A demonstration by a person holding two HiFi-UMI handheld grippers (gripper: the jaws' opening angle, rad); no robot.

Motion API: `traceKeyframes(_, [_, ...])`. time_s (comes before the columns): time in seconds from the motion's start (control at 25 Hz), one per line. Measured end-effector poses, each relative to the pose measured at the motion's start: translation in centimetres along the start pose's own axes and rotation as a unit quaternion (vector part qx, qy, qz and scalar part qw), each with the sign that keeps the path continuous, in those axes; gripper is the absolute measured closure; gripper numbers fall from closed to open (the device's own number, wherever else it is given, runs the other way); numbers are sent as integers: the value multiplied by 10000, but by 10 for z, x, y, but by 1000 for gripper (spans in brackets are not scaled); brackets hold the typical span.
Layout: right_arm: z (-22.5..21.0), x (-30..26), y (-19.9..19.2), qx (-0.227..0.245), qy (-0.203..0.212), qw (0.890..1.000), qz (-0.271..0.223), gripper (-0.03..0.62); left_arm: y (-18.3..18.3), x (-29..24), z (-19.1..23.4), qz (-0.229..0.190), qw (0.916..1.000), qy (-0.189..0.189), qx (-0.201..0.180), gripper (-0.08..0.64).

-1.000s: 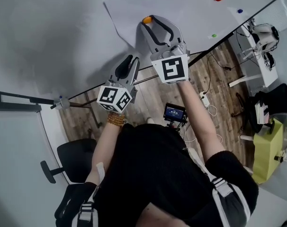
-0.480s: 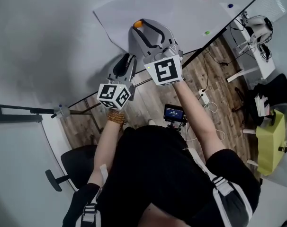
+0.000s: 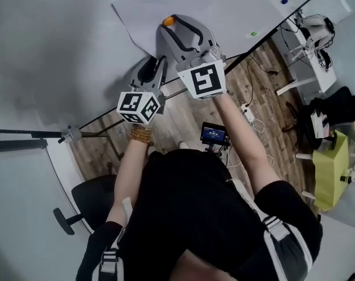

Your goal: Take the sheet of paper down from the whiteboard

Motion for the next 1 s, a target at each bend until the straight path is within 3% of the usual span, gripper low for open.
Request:
traceKeyframes(0.36, [0, 0, -1, -64, 3, 10000, -2, 469, 8, -7, 0, -90, 9999, 81, -74, 461])
traceKeyframes(0.64, [-1, 1, -1, -174, 3, 9998, -68, 471, 12, -5, 0, -119, 9997, 193, -81, 527])
traceKeyframes(1.0, [-1, 1, -1, -216, 5, 9997, -61, 472, 28, 5, 7, -63, 9984, 227, -514, 543])
Point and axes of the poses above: the fingertips, and each gripper's own axes: x backward along the fingers, z to its left, y out of its top, the point moved 9 cm from there along x, backward along the fingers, and after that the axes turned 12 degrees about y, right-handed, at the moved point
